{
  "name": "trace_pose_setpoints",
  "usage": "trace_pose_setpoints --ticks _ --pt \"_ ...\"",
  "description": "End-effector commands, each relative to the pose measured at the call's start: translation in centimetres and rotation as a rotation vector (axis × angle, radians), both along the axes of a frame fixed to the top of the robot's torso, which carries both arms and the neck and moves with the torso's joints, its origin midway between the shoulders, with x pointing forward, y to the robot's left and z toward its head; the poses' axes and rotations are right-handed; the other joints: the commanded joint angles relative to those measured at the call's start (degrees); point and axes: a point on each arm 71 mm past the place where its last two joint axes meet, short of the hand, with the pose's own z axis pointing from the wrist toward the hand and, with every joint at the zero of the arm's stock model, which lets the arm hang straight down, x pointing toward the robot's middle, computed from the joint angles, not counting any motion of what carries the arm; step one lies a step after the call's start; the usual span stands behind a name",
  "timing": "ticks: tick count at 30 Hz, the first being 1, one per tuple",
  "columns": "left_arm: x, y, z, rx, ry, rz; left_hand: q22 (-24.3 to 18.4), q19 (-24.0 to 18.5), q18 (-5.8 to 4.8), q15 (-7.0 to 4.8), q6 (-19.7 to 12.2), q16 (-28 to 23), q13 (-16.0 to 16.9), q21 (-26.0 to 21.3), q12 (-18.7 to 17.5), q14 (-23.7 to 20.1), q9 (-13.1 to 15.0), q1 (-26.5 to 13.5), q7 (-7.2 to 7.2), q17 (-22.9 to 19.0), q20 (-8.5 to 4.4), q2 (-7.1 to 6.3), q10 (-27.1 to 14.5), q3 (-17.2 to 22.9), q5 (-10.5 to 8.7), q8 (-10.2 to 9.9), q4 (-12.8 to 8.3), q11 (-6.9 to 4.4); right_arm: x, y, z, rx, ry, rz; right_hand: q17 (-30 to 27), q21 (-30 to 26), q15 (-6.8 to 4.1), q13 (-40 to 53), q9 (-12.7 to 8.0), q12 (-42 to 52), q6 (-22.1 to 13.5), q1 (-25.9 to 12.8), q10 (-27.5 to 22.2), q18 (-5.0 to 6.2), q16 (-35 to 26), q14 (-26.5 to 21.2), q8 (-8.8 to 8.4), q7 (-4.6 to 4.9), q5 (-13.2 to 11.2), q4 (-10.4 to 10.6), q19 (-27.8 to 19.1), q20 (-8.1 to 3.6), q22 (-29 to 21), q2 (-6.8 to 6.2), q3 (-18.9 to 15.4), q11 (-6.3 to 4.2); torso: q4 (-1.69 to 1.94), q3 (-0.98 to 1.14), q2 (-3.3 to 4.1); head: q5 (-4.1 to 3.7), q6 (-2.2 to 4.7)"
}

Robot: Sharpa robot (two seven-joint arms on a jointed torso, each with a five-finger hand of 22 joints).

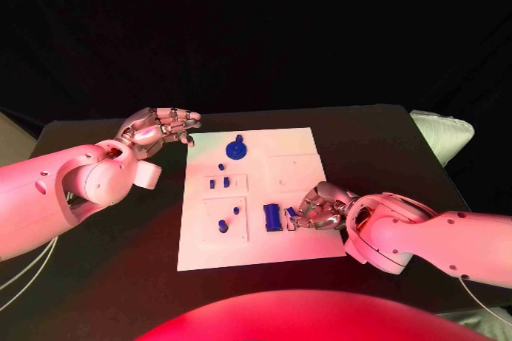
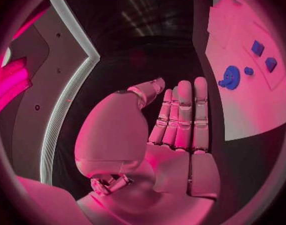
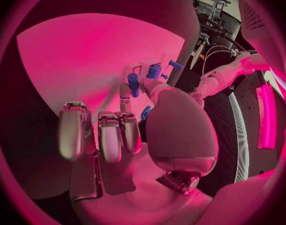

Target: Assemble the parts on the task board

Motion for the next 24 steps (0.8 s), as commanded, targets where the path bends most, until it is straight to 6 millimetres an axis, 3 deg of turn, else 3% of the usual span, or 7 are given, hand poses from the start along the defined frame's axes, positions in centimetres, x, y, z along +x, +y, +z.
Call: trace_pose_setpoints --ticks 1,19,24 --pt "-0.07 -0.20 0.08 -0.009 -0.002 -0.014 -0.07 0.50 0.84 0.21 -0.36 -0.18 -0.07 -0.24 -0.02 -0.30 -0.07 -0.20 0.01 -0.09 -0.05 0.09 -0.36 -0.39 -0.09 0.12 0.08 -0.02 -0.12 0.15 -0.15 -0.014 0.016 0.018 15.08 0.37 -0.45 14.52 -0.04 0.27 -0.13 -0.49 5.64 -0.44 0.23 5.98 -0.16 -0.09 -0.02 0.03 1.85 -0.30 11.62 -0.13 -0.30 -0.13 0.00 0.02 0.01 -0.03 0.01" --pt "0.03 -0.21 0.03 -0.009 -0.001 -0.014 -0.09 0.51 0.83 0.22 -0.39 -0.18 -0.09 -0.28 -0.03 -0.30 -0.08 -0.22 0.02 -0.11 -0.04 0.11 -0.41 -0.39 -0.08 0.13 0.12 0.00 -0.18 0.82 0.06 0.024 0.003 0.016 15.08 1.17 -0.52 15.09 0.02 1.31 0.28 -0.96 6.09 -0.58 0.23 5.98 0.04 -0.25 0.20 0.07 2.08 -0.33 11.81 0.54 -0.29 -0.25 0.01 -0.03 0.02 0.01 0.01" --pt "0.04 -0.20 0.02 -0.008 -0.001 -0.014 -0.13 0.53 0.82 0.25 -0.38 -0.18 -0.12 -0.34 -0.04 -0.31 -0.08 -0.32 0.04 -0.12 -0.03 0.15 -0.46 -0.42 -0.09 0.16 0.23 0.03 -0.15 0.77 0.00 0.022 0.007 0.015 15.08 1.00 -0.63 15.09 0.03 1.31 0.60 -2.67 6.09 -0.54 0.23 5.98 0.13 -0.36 0.35 0.23 2.03 -0.42 11.76 1.24 -0.62 -0.36 0.02 -0.02 -0.01 0.00 0.01"
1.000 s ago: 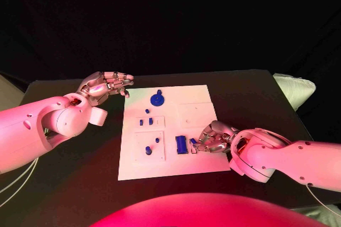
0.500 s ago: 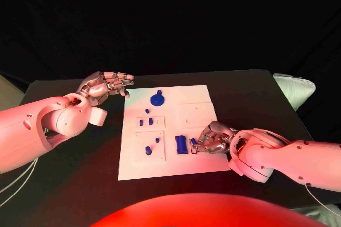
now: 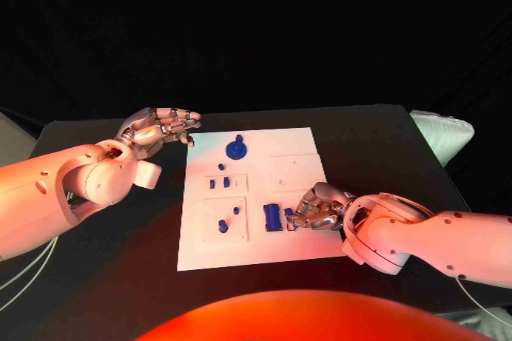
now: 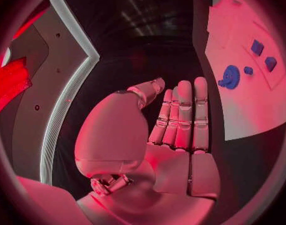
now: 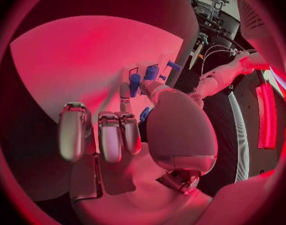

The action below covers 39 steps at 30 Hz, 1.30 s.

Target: Assemble the parts on the task board

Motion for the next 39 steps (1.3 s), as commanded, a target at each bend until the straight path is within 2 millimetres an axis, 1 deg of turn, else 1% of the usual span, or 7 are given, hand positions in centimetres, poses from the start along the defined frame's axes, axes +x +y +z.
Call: trace_pose_setpoints --ticks 1,10,12,29,32,35,39 --pt "-0.04 -0.22 0.06 -0.010 -0.003 -0.015 -0.09 0.53 0.82 0.25 -0.34 -0.18 -0.05 -0.34 -0.04 -0.31 -0.08 -0.32 0.08 -0.07 -0.03 0.15 -0.38 -0.26 -0.09 0.17 0.06 0.11 -0.08 0.22 -0.02 0.009 0.002 0.012 15.09 0.05 -0.41 15.09 0.00 0.19 0.32 -1.24 6.09 -0.53 0.23 6.17 0.12 -0.05 0.30 0.08 2.02 -0.44 11.76 0.28 -0.60 -0.37 0.02 0.01 -0.02 -0.03 0.01" --pt "-0.02 -0.22 0.05 -0.010 -0.002 -0.015 -0.11 0.53 0.82 0.26 -0.33 -0.19 -0.06 -0.37 -0.04 -0.32 -0.08 -0.37 0.09 -0.08 -0.02 0.18 -0.40 -0.27 -0.09 0.18 0.12 0.12 -0.11 0.31 -0.07 0.004 0.008 0.024 15.09 0.03 -0.43 15.09 -0.05 0.19 0.43 -3.14 6.09 -0.53 0.23 6.17 0.10 -0.07 0.03 0.07 2.00 -0.47 11.74 0.57 -1.14 -0.38 -0.04 0.07 -0.02 -0.07 0.01" --pt "-0.02 -0.23 0.05 -0.010 -0.002 -0.015 -0.11 0.53 0.82 0.26 -0.33 -0.19 -0.06 -0.37 -0.04 -0.32 -0.08 -0.37 0.09 -0.08 -0.02 0.18 -0.40 -0.27 -0.09 0.18 0.12 0.12 -0.11 0.32 -0.07 0.005 0.008 0.025 15.09 0.02 -0.47 15.09 -0.05 0.19 0.49 -3.93 6.09 -0.52 0.23 6.17 0.12 -0.11 1.47 -0.03 1.99 -0.50 11.74 0.52 -1.67 -0.42 -0.03 0.06 -0.02 -0.08 0.01" --pt "0.00 -0.22 0.04 -0.009 -0.002 -0.014 -0.11 0.53 0.82 0.26 -0.33 -0.19 -0.06 -0.37 -0.04 -0.32 -0.08 -0.37 0.09 -0.08 -0.02 0.18 -0.40 -0.27 -0.09 0.18 0.12 0.12 -0.10 -0.06 -0.09 0.003 0.009 0.033 15.09 -0.24 -0.48 15.09 -0.05 0.19 0.39 -3.79 6.09 -0.48 0.23 6.17 0.11 -0.16 1.48 -0.40 1.90 -0.52 11.67 -0.11 -2.22 -0.45 0.01 0.05 -0.04 -0.21 0.01" --pt "0.00 -0.19 0.04 -0.009 -0.002 -0.014 -0.11 0.53 0.82 0.26 -0.33 -0.19 -0.06 -0.37 -0.04 -0.32 -0.08 -0.37 0.09 -0.08 -0.02 0.18 -0.40 -0.27 -0.09 0.18 0.12 0.12 -0.15 -0.24 -0.10 0.002 0.012 0.045 15.09 -0.38 -0.51 15.09 -0.03 0.19 0.29 -2.55 6.09 -0.45 0.23 6.17 0.12 -0.17 -0.50 -0.89 1.84 -0.55 11.64 -0.66 -2.66 -0.46 0.04 0.06 -0.03 -0.19 0.01" --pt "0.00 -0.16 0.03 -0.008 -0.002 -0.013 -0.11 0.53 0.82 0.26 -0.33 -0.19 -0.06 -0.37 -0.04 -0.32 -0.08 -0.37 0.09 -0.08 -0.02 0.18 -0.40 -0.27 -0.09 0.18 0.12 0.12 -0.22 -0.37 -0.08 0.005 0.014 0.061 15.09 -0.81 -0.44 15.09 -0.07 0.19 0.03 -0.79 6.09 -0.38 0.23 6.17 0.04 -0.05 -4.29 -1.47 1.69 -0.50 11.53 -1.45 -3.60 -0.36 0.01 0.07 -0.03 -0.16 0.01" --pt "0.00 -0.15 0.03 -0.008 -0.001 -0.013 -0.11 0.53 0.82 0.26 -0.33 -0.19 -0.06 -0.37 -0.04 -0.32 -0.08 -0.37 0.09 -0.08 -0.02 0.18 -0.40 -0.27 -0.09 0.18 0.12 0.12 -0.31 -0.42 -0.05 0.012 0.015 0.077 15.09 -1.10 -0.32 15.01 -0.18 0.03 -0.10 0.40 6.03 -0.33 0.23 6.17 -0.08 0.09 -7.44 -1.34 1.59 -0.39 11.46 -1.86 -5.48 -0.24 -0.04 0.07 -0.04 -0.11 0.01"
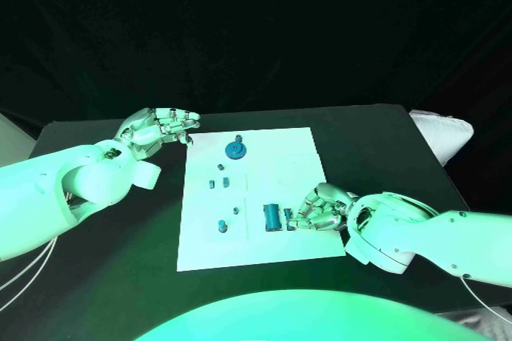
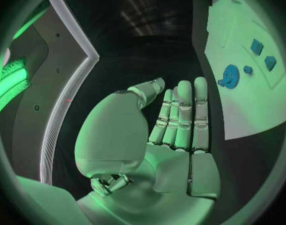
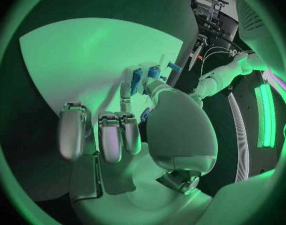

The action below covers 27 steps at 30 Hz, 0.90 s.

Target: Assemble the parts on the task board

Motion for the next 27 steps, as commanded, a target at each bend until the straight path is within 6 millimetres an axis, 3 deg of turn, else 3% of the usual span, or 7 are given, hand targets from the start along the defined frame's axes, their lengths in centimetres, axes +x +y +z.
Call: trace_pose_setpoints --ticks 1,6,17,20,27 --pt "-0.05 -0.22 0.07 -0.010 -0.003 -0.015 -0.06 0.53 0.81 0.26 -0.34 -0.19 -0.07 -0.37 -0.04 -0.32 -0.09 -0.37 0.09 -0.09 -0.02 0.18 -0.40 -0.27 -0.09 0.18 0.13 0.12 -0.26 0.39 -0.01 0.017 0.009 0.064 15.09 -0.14 -0.12 15.00 -0.11 0.00 -0.18 0.89 6.01 -0.35 0.23 5.98 -0.20 0.19 -1.80 0.23 1.81 -0.17 11.45 0.02 -1.38 -0.22 -0.05 0.01 0.00 0.06 0.01" --pt "-0.05 -0.21 0.04 -0.009 -0.001 -0.015 -0.06 0.53 0.81 0.26 -0.34 -0.19 -0.07 -0.37 -0.04 -0.32 -0.09 -0.37 0.09 -0.09 -0.02 0.18 -0.40 -0.27 -0.09 0.18 0.13 0.12 -0.26 0.27 -0.01 0.018 0.008 0.069 15.09 -0.15 -0.08 15.03 -0.23 0.06 -0.09 1.64 6.04 -0.34 0.23 5.98 -0.27 0.22 -4.18 1.10 1.81 -0.11 11.45 0.79 -3.91 -0.19 -0.03 0.03 -0.01 -0.01 0.01" --pt "-0.06 -0.21 0.00 -0.008 0.002 -0.016 -0.16 0.56 0.82 0.28 -0.33 -0.18 -0.12 -0.52 -0.02 -0.37 -0.09 -0.36 0.07 -0.13 0.00 0.23 -0.48 -0.27 -0.07 0.27 0.23 0.12 -0.07 0.05 -0.24 -0.008 0.013 0.075 15.09 0.10 -0.15 15.07 -0.32 0.15 -0.02 3.61 6.07 -0.38 0.23 5.98 -0.31 0.08 -4.51 0.72 1.89 -0.15 11.51 1.61 -4.37 -0.30 0.00 -0.04 -0.01 -0.03 0.01" --pt "-0.06 -0.22 0.00 -0.008 0.002 -0.016 -0.16 0.56 0.82 0.28 -0.33 -0.18 -0.12 -0.52 -0.02 -0.37 -0.09 -0.36 0.07 -0.13 0.00 0.23 -0.48 -0.27 -0.07 0.27 0.23 0.12 0.08 0.15 -0.32 -0.020 0.008 0.074 15.09 0.09 -0.23 15.09 -0.47 0.19 0.07 5.79 6.09 -0.38 0.23 5.98 -0.44 0.00 -7.28 0.42 1.89 -0.21 11.51 2.34 -4.25 -0.37 0.00 -0.04 0.00 0.01 0.01" --pt "-0.07 -0.26 0.00 -0.008 0.002 -0.017 -0.16 0.56 0.82 0.28 -0.33 -0.18 -0.12 -0.52 -0.02 -0.37 -0.09 -0.36 0.07 -0.13 0.00 0.23 -0.48 -0.27 -0.07 0.27 0.23 0.12 0.61 0.14 -0.45 -0.050 -0.021 0.046 15.09 0.28 -0.28 15.09 -0.56 0.20 0.33 6.45 6.09 -0.41 0.23 5.98 -0.44 -0.10 -7.27 0.74 1.95 -0.25 11.55 3.51 -3.57 -0.45 0.04 -0.03 -0.02 -0.07 0.01"
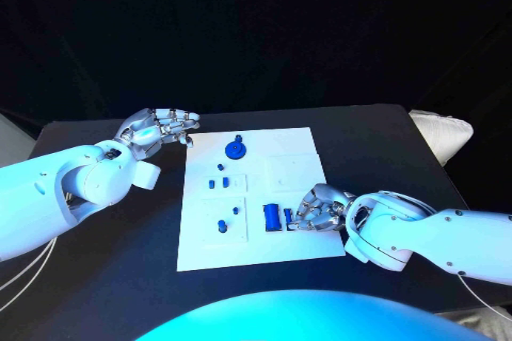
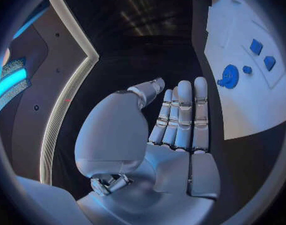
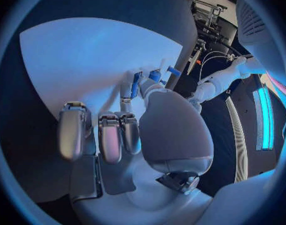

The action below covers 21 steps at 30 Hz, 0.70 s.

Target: Assemble the parts on the task board

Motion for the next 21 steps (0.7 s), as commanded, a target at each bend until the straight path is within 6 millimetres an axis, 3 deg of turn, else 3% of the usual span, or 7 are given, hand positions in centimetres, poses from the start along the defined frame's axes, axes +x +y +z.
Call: trace_pose_setpoints --ticks 1,12,14,15,16,17,21 --pt "-0.1 -0.3 0.1 -0.010 -0.002 -0.016 -0.05 0.56 0.82 0.07 -0.33 -0.18 -0.05 -0.12 -0.02 -0.17 -0.09 -0.37 0.07 -0.05 0.00 0.23 -0.28 -0.11 -0.07 0.27 0.06 -0.09 0.2 -0.1 0.0 -0.035 -0.024 -0.002 15.10 0.28 -0.28 15.09 -0.07 0.20 0.33 0.19 6.09 -0.41 0.23 5.98 -0.21 -0.10 0.14 0.07 1.95 -0.25 11.57 0.23 0.28 -0.45 0.04 -0.01 -0.01 -0.02 0.01" --pt "-0.1 -0.2 0.0 -0.009 -0.001 -0.016 -0.05 0.56 0.82 0.07 -0.33 -0.18 -0.05 -0.12 -0.02 -0.17 -0.09 -0.37 0.07 -0.05 0.00 0.23 -0.28 -0.11 -0.07 0.27 0.06 -0.09 0.1 -0.3 0.1 -0.029 -0.030 -0.007 15.10 0.18 -0.27 15.09 -0.18 0.20 0.45 -1.06 6.09 -0.40 0.23 5.98 -0.28 -0.01 1.34 0.74 1.94 -0.26 11.54 -0.33 -0.48 -0.40 -0.04 0.01 -0.03 0.11 0.01" --pt "-0.1 -0.2 0.0 -0.009 -0.001 -0.015 -0.05 0.56 0.82 0.07 -0.33 -0.18 -0.05 -0.12 -0.02 -0.17 -0.09 -0.37 0.07 -0.05 0.00 0.23 -0.28 -0.11 -0.07 0.27 0.06 -0.09 0.0 -0.4 0.2 -0.021 -0.029 -0.014 15.10 -0.02 -0.18 15.09 -0.29 0.20 0.48 -2.95 6.09 -0.37 0.23 5.98 -0.37 0.10 2.04 0.92 1.88 -0.20 11.49 -0.07 -1.54 -0.30 -0.05 0.01 -0.06 0.09 0.01" --pt "-0.1 -0.2 0.0 -0.009 -0.001 -0.015 -0.05 0.56 0.82 0.07 -0.33 -0.18 -0.05 -0.12 -0.02 -0.17 -0.09 -0.37 0.07 -0.05 0.00 0.23 -0.28 -0.11 -0.07 0.27 0.06 -0.09 0.0 -0.5 0.2 -0.018 -0.030 -0.016 15.10 -0.09 -0.12 15.09 -0.35 0.20 0.42 -4.36 6.09 -0.36 0.23 5.98 -0.44 0.18 2.99 0.88 1.86 -0.17 11.48 0.09 -2.33 -0.22 -0.06 0.00 -0.09 0.00 0.01" --pt "-0.1 -0.2 0.0 -0.009 -0.001 -0.015 -0.05 0.56 0.82 0.07 -0.33 -0.18 -0.05 -0.12 -0.02 -0.17 -0.09 -0.37 0.07 -0.05 0.00 0.23 -0.28 -0.11 -0.07 0.27 0.06 -0.09 0.0 -0.5 0.3 -0.013 -0.032 -0.018 15.10 -0.20 -0.10 15.05 -0.38 0.11 0.34 -5.94 6.06 -0.34 0.23 5.98 -0.45 0.19 5.82 0.82 1.83 -0.13 11.45 0.08 -3.39 -0.19 -0.08 -0.02 -0.12 -0.05 0.01" --pt "-0.1 -0.2 0.0 -0.009 -0.001 -0.015 -0.05 0.56 0.82 0.07 -0.33 -0.18 -0.05 -0.12 -0.02 -0.17 -0.09 -0.37 0.07 -0.05 0.00 0.23 -0.28 -0.11 -0.07 0.27 0.06 -0.09 0.0 -0.6 0.4 -0.009 -0.034 -0.020 15.10 -0.32 -0.09 15.02 -0.36 0.03 0.30 -6.90 6.03 -0.32 0.23 5.98 -0.42 0.20 7.11 0.90 1.79 -0.12 11.42 -0.05 -4.23 -0.19 -0.11 -0.04 -0.14 -0.05 0.01" --pt "-0.1 -0.3 0.0 -0.010 -0.003 -0.016 -0.05 0.56 0.82 0.07 -0.33 -0.18 -0.05 -0.12 -0.02 -0.17 -0.09 -0.37 0.07 -0.05 0.00 0.23 -0.28 -0.11 -0.07 0.27 0.06 -0.09 0.3 -0.7 1.0 0.036 -0.051 -0.028 15.10 -0.93 -0.01 14.47 -0.26 -1.18 -0.29 -8.78 5.54 -0.21 0.23 5.98 -0.31 0.30 4.96 0.93 1.61 -0.04 11.27 0.73 -8.87 -0.10 -0.17 -0.12 -0.21 -0.11 0.01"
